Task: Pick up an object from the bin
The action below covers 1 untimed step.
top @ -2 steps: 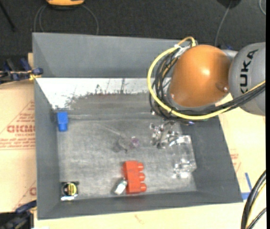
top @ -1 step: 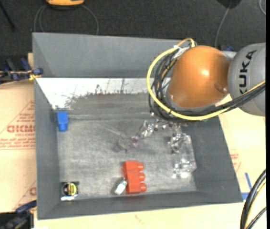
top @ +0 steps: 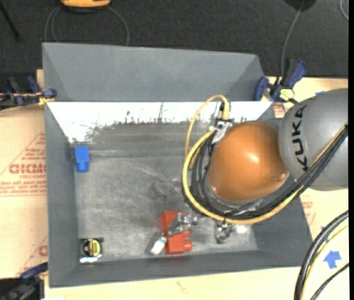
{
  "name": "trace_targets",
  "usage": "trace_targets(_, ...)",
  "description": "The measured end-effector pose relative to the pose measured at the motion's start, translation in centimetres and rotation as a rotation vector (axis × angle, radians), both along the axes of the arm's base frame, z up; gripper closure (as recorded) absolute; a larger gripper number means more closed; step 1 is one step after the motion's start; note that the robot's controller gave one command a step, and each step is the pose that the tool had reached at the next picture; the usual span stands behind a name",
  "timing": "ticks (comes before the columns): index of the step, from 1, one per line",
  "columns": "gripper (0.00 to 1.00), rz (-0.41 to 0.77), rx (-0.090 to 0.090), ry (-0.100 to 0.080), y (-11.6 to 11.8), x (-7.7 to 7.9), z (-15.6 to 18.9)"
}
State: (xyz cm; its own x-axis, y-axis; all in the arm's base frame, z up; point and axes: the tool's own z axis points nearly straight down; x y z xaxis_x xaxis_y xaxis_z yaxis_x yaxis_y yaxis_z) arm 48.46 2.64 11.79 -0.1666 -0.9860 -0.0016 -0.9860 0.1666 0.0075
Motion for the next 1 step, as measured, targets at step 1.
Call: trace_targets(1,0.00,0.073,0.006,-0.034,0.46,0.17,-2.27)
